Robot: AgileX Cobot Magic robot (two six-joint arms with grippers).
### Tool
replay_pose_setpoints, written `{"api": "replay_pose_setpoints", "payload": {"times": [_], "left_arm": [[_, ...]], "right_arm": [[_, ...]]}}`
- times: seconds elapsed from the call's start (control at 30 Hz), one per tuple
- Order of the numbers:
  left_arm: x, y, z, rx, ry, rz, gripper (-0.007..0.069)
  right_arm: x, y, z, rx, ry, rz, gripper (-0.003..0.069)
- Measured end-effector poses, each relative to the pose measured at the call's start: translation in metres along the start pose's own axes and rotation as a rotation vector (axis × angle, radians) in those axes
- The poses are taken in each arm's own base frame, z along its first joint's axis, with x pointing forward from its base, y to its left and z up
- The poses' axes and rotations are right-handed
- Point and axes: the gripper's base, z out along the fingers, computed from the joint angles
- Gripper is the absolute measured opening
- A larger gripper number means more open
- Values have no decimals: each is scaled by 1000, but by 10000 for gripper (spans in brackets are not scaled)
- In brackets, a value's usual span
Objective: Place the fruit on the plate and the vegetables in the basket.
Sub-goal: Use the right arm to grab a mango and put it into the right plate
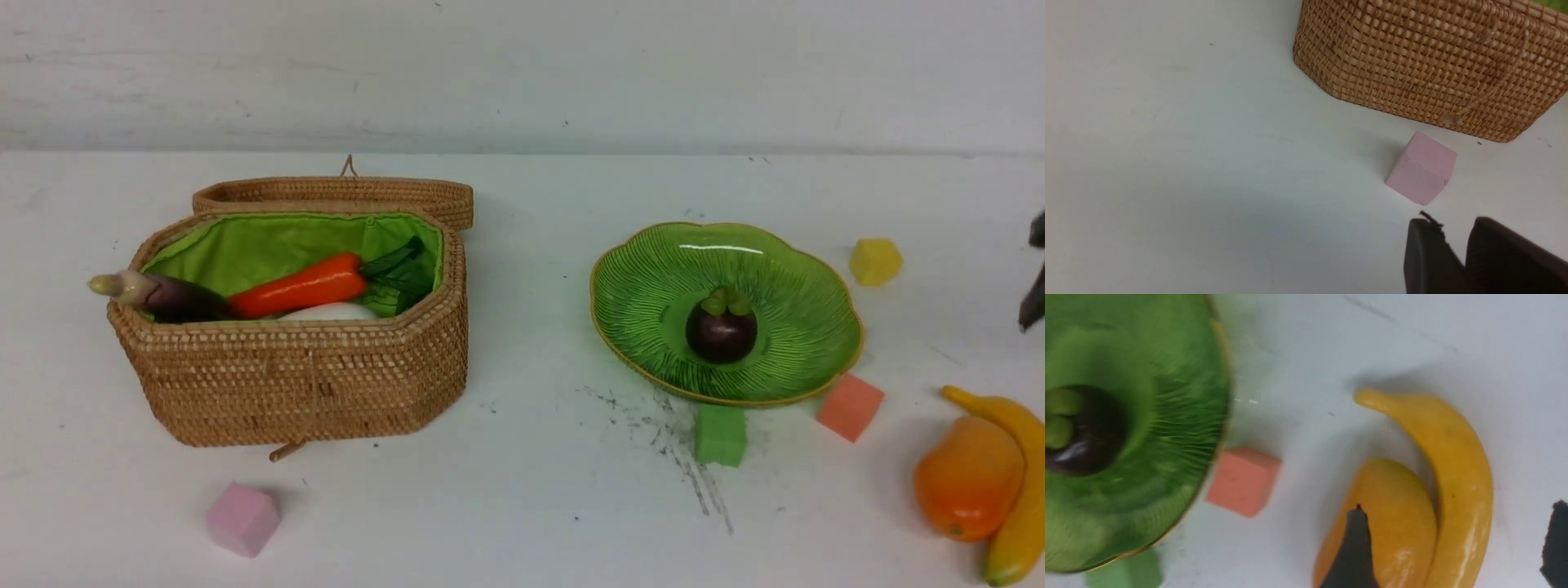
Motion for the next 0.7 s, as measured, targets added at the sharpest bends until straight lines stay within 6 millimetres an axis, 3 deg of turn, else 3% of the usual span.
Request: {"api": "replay_pose_setpoints", "payload": {"times": [0.13,0.23,0.47,0.7], "left_arm": [[0,0,0,0,0,0,148],[0,0,0,0,0,0,148],[0,0,0,0,-1,0,155],[0,0,0,0,-1,0,164]], "right_arm": [[14,-16,29,10,66,67,563],[24,-12,41,-41,122,115,560],[42,11,52,-72,188,106,563],[44,7,63,10,207,133,582]]}}
